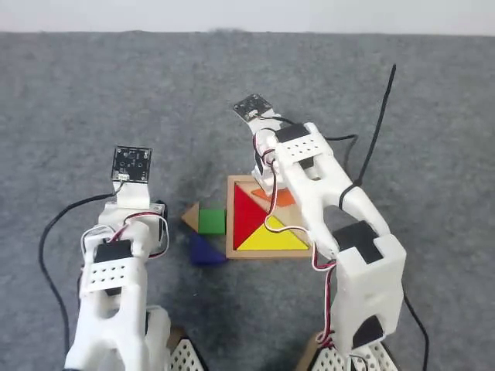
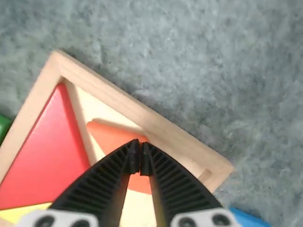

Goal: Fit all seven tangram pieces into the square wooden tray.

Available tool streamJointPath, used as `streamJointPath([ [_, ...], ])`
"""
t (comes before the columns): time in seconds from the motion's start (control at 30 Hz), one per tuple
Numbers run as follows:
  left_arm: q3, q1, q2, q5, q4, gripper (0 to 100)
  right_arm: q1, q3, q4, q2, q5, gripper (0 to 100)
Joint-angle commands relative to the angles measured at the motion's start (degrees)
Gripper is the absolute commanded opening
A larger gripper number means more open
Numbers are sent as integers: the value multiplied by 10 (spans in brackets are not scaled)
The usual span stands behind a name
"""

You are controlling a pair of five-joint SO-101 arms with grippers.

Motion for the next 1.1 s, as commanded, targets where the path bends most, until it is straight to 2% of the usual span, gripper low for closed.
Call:
streamJointPath([
  [0.0,-5,2,-18,5,-15,133,5,4,5,-24,-3,9],
  [0.13,-5,2,-18,5,-15,133,22,62,-4,-68,-3,9],
  [0.4,-5,2,-18,5,-15,133,47,298,-124,-213,8,9],
  [0.57,-5,2,-18,5,-15,133,46,372,-133,-290,10,9],
  [0.83,-5,2,-18,6,-16,133,51,330,-123,-348,6,9],
  [1.07,-4,3,-18,7,-16,133,47,210,-117,-188,6,10],
])
